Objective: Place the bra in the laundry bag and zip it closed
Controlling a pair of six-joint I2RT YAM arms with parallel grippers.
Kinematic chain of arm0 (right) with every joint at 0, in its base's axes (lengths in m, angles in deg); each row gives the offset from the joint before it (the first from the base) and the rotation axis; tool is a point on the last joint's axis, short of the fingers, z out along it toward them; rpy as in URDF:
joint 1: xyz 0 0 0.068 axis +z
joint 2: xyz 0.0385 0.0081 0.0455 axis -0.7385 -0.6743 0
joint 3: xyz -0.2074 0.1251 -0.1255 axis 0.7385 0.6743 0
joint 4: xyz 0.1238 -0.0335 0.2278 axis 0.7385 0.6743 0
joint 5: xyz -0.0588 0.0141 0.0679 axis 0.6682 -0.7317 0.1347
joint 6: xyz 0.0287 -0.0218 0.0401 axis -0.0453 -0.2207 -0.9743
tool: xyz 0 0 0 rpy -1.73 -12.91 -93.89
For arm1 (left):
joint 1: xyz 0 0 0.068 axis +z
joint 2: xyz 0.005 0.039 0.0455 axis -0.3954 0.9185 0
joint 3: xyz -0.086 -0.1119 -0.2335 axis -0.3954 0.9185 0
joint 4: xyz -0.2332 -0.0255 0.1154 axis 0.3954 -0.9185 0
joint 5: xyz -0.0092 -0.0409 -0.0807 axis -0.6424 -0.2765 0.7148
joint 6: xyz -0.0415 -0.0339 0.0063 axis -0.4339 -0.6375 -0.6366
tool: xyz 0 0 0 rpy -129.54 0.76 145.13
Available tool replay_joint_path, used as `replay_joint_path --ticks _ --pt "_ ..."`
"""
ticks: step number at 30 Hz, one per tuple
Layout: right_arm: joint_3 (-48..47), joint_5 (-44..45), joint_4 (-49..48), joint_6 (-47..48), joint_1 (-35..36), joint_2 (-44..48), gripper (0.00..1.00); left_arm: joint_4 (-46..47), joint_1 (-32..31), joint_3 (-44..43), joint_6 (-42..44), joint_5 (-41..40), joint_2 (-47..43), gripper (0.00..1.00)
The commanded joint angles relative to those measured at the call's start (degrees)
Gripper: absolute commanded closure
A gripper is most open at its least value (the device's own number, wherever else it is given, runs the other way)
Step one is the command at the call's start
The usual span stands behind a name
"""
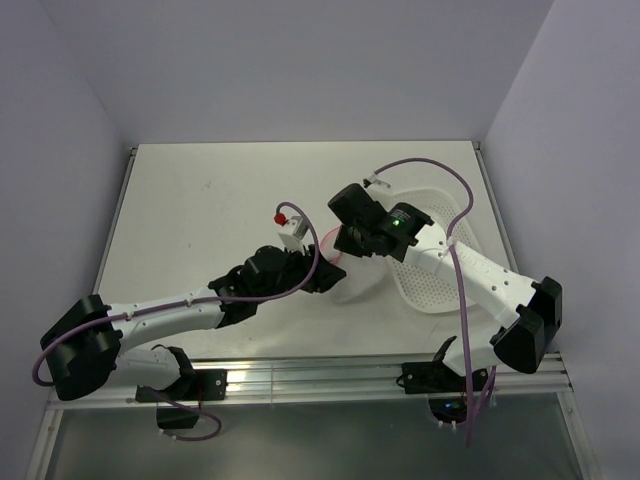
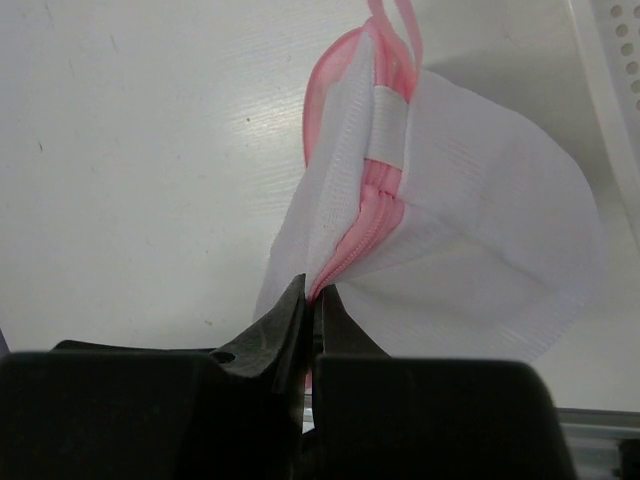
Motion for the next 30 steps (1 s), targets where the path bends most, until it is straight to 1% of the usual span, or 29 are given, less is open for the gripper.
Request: replay_joint_path --ticks 1,5,9,14,20,26,29,30 --pt "0.6 -4.3 -0.3 0.5 0.7 1.8 1.00 2.6 2.0 -2.6 2.0 -0.8 -1.8 0.51" --pt "1.2 -4.7 -0.7 0.6 0.7 1.6 1.00 4.0 3.0 -2.8 2.1 0.9 -1.6 0.52" --pt "1.3 -5.6 -1.1 0.6 0.7 1.4 1.00 6.1 4.4 -2.7 1.4 5.3 -0.7 0.54" --pt "1.0 -6.0 -0.9 1.0 0.7 1.7 1.00 8.1 5.7 -1.7 1.0 8.9 -1.1 0.56" --pt "0.9 -6.2 -1.0 0.8 0.7 1.2 1.00 7.9 6.1 -2.1 1.2 11.2 -1.0 0.62" --pt "1.2 -6.2 -1.2 0.7 0.7 1.1 1.00 7.3 6.2 -2.3 1.3 11.2 -0.8 0.69" --pt "1.4 -6.2 -1.3 0.7 0.7 1.0 1.00 7.0 6.2 -2.3 1.3 11.0 -0.7 0.75" --pt "1.4 -6.1 -1.4 0.7 0.7 1.0 1.00 6.7 6.2 -2.3 1.2 11.0 -0.8 0.78"
